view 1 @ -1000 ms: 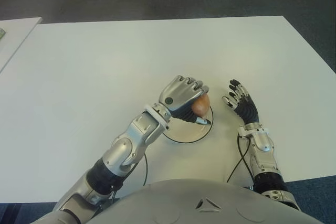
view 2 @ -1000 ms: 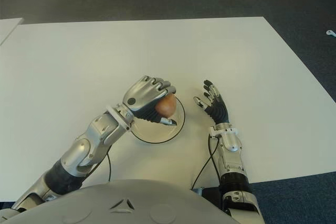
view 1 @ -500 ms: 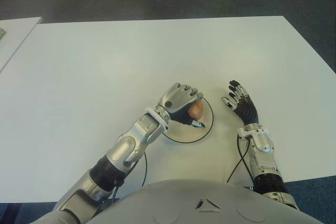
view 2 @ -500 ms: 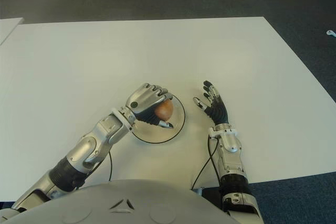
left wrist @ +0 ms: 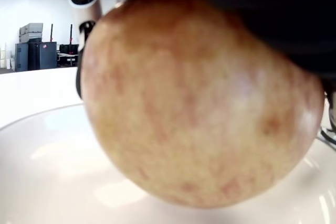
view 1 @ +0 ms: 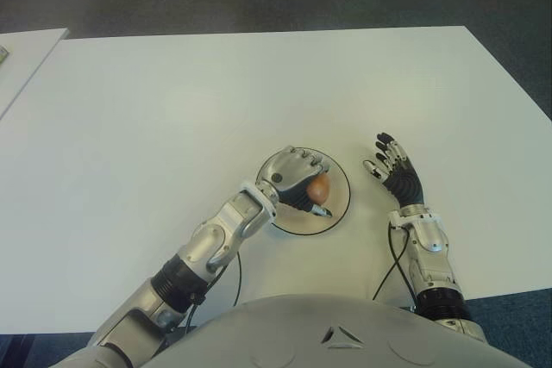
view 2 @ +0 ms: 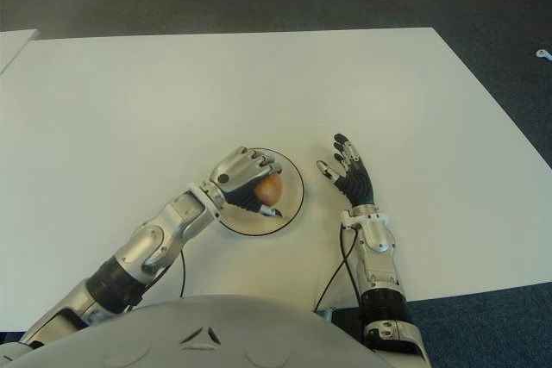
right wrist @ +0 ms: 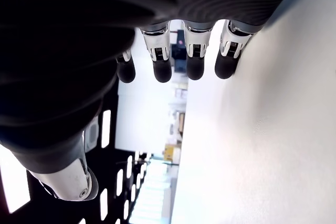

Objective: Put the apples into the plate.

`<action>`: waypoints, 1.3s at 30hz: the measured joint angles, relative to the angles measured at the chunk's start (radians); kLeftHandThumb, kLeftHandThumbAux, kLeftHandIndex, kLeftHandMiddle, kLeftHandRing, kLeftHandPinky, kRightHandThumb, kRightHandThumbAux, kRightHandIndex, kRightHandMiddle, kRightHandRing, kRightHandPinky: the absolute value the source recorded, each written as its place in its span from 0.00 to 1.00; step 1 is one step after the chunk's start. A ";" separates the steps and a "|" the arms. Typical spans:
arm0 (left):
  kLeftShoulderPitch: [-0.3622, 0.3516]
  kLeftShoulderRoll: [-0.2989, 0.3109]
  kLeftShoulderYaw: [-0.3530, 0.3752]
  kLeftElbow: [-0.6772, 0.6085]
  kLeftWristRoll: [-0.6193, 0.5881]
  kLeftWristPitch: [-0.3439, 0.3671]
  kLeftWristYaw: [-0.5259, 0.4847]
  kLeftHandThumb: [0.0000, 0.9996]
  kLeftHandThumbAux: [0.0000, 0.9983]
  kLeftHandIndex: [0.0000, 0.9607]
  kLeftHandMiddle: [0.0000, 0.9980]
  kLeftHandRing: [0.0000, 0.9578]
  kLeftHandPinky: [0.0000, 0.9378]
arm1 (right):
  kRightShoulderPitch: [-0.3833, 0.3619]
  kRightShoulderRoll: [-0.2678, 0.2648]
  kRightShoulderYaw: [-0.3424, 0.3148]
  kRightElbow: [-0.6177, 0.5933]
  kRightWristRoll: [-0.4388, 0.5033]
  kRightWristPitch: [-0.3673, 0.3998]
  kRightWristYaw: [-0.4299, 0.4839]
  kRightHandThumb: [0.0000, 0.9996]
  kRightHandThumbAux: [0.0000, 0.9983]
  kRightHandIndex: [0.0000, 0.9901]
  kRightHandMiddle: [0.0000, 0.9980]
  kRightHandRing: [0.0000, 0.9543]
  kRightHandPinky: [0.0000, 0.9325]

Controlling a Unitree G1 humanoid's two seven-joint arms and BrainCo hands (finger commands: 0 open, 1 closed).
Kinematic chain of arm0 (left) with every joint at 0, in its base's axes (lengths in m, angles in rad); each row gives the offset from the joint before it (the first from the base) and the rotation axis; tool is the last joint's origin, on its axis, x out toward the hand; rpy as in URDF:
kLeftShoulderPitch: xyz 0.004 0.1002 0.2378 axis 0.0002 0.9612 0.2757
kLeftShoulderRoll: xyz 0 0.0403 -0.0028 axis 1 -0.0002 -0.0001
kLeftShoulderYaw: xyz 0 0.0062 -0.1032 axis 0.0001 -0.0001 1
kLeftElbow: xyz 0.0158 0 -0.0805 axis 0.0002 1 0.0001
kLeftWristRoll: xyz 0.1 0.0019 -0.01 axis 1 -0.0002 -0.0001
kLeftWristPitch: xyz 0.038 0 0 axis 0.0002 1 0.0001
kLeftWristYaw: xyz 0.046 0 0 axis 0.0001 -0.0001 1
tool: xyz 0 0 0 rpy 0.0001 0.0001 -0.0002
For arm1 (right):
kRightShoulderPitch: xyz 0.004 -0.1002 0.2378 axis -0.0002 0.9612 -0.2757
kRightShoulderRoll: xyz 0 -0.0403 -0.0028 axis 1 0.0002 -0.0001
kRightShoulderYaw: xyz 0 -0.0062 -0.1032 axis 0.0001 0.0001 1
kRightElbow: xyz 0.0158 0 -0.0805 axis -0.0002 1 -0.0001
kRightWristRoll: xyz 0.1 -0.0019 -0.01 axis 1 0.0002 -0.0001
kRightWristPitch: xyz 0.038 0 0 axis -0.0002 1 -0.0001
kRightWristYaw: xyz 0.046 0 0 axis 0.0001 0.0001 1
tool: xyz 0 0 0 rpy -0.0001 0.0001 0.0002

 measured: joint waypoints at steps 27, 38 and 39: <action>-0.011 0.032 -0.019 0.059 0.039 0.002 0.084 0.86 0.66 0.43 0.52 0.84 0.85 | 0.002 0.002 0.007 -0.006 -0.012 0.010 -0.018 0.12 0.67 0.01 0.00 0.00 0.00; -0.011 0.040 -0.019 0.051 0.058 0.010 0.084 0.80 0.67 0.44 0.62 0.74 0.68 | 0.000 0.003 0.011 -0.006 -0.016 0.010 -0.024 0.12 0.65 0.01 0.00 0.00 0.00; -0.011 0.040 -0.018 0.050 0.059 0.010 0.086 0.78 0.67 0.44 0.64 0.73 0.66 | -0.001 0.003 0.011 -0.006 -0.016 0.010 -0.024 0.12 0.65 0.01 0.00 0.00 0.00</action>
